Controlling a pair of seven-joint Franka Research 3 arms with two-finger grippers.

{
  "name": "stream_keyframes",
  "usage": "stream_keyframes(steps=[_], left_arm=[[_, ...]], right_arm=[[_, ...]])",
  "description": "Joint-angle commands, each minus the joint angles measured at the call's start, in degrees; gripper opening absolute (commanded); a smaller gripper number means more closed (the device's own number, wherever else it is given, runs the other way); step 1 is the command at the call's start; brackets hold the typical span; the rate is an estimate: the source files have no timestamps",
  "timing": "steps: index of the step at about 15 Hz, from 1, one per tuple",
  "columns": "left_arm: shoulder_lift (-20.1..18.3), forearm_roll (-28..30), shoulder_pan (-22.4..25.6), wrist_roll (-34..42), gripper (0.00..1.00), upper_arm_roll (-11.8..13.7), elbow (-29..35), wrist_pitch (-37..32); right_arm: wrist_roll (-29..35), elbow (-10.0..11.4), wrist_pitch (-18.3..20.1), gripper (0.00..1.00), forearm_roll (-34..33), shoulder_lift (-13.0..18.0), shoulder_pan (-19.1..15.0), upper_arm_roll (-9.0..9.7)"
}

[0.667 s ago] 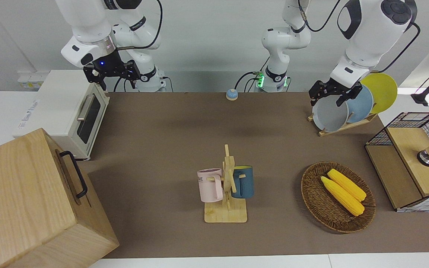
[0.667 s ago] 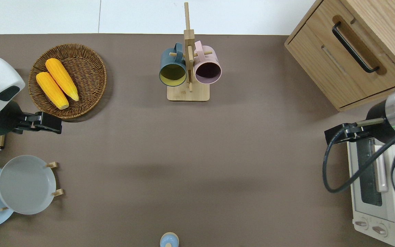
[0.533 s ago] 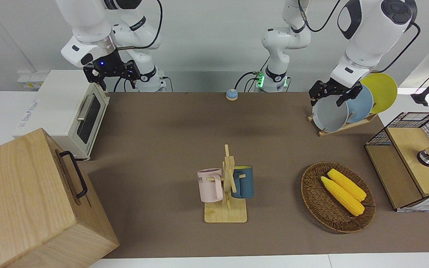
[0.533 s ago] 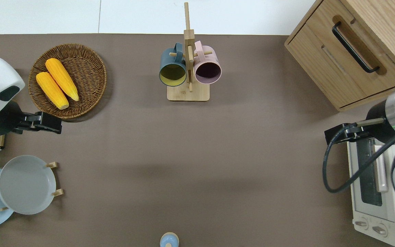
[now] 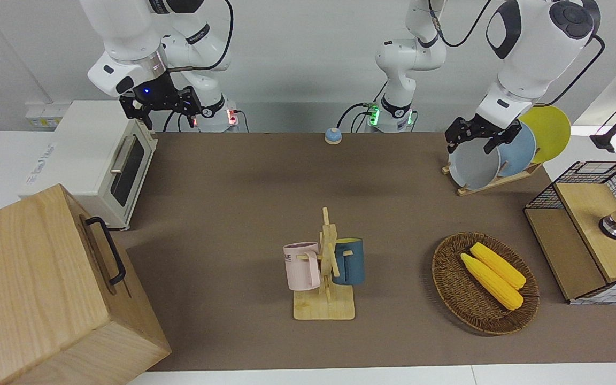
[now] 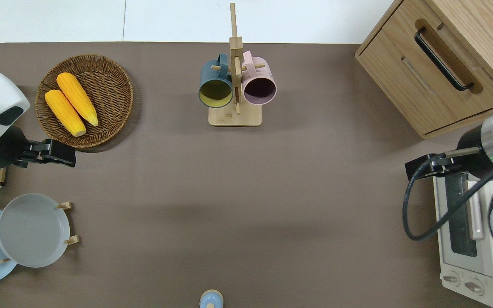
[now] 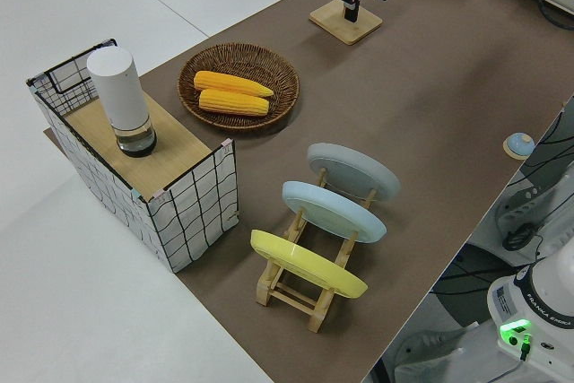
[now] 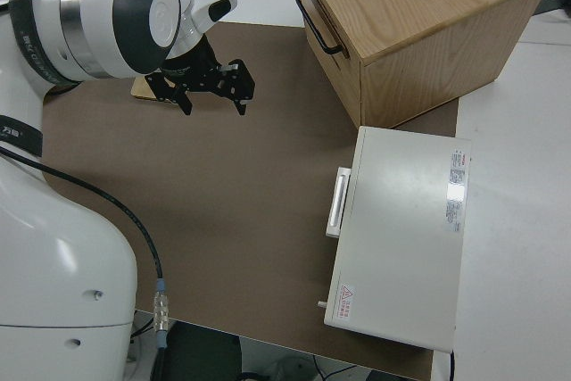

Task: Pick gray plate from low plate rack and place it on table with left arm
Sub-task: 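Lower the left gripper toward the gray plate in the low rack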

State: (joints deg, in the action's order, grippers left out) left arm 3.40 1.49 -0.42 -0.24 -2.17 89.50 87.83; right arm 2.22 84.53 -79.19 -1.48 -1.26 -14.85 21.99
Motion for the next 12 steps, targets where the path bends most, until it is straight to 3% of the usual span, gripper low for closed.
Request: stream_keyframes(steps=[1, 4, 8, 12], left_arm=[[-0.59, 0.97, 0.33, 0.15, 0.99, 0.23, 0.76, -2.04], [-3.65, 0.97, 0.94, 0.51, 0.99, 0.15, 5.14, -2.14], [-9.37, 0.97, 1.04, 0.59, 0.99, 0.15, 14.11, 3.65], [-11.49, 0.97, 1.65, 0.59, 0.99, 0.23, 17.72, 5.77]], right_arm=[[0.68, -0.41, 0.62, 0.983, -0.37, 0.12, -1.32, 1.21], [0.68, -0.41, 0.62, 0.983, -0.37, 0.12, -1.32, 1.21], [0.68, -0.41, 0.62, 0.983, -0.37, 0.12, -1.32, 1.21], [0.68, -0.41, 0.62, 0.983, -0.37, 0.12, -1.32, 1.13]])
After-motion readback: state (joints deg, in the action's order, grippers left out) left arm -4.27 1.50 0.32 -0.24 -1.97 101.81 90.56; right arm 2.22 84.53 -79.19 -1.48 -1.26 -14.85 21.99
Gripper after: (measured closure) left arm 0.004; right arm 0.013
